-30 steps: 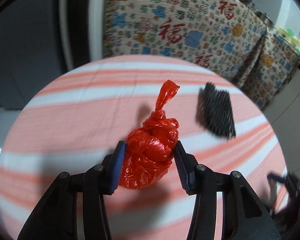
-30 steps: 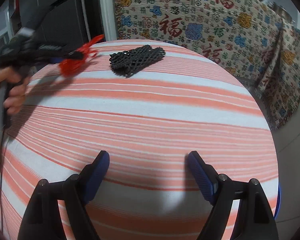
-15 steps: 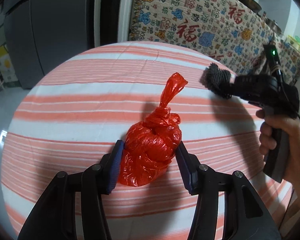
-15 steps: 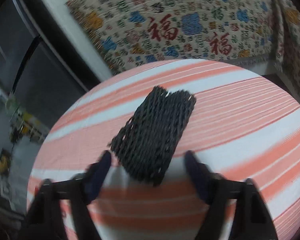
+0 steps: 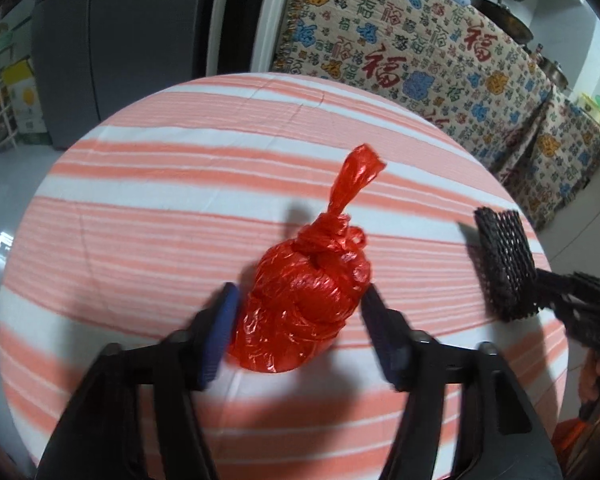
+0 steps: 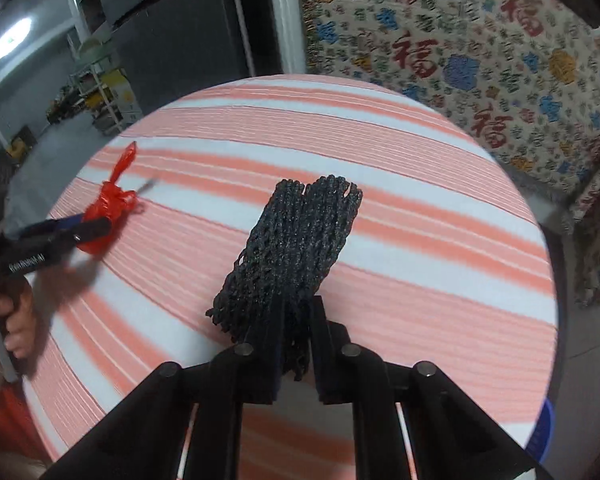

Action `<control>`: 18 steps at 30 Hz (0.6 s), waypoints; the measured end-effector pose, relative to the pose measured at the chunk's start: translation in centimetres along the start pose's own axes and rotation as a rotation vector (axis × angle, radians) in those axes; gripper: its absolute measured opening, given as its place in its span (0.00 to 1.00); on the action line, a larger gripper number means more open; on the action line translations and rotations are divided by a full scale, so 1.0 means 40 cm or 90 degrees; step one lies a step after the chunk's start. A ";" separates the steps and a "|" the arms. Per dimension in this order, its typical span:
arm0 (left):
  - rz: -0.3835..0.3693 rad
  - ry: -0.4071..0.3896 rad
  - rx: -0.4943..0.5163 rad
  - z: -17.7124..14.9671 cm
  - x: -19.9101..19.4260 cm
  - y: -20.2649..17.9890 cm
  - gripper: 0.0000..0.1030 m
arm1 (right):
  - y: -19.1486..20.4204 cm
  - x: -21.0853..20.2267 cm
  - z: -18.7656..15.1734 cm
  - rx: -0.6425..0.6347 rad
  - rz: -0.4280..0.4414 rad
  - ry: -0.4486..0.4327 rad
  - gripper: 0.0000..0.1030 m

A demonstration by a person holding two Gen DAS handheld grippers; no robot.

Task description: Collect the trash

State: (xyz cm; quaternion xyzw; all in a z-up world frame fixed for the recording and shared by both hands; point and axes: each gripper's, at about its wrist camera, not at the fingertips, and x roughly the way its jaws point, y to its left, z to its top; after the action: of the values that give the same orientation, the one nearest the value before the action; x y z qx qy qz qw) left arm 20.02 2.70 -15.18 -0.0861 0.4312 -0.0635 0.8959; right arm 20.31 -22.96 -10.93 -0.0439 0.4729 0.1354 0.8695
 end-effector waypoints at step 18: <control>0.102 0.025 0.104 0.030 0.077 -0.018 1.00 | 0.060 0.088 -0.046 0.107 -0.124 -0.032 1.00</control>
State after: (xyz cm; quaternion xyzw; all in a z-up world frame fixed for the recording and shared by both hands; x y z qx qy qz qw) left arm 22.85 1.54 -16.62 0.0232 0.4479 -0.0281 0.8934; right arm 19.97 -20.37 -14.75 -0.0131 0.4540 0.0109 0.8908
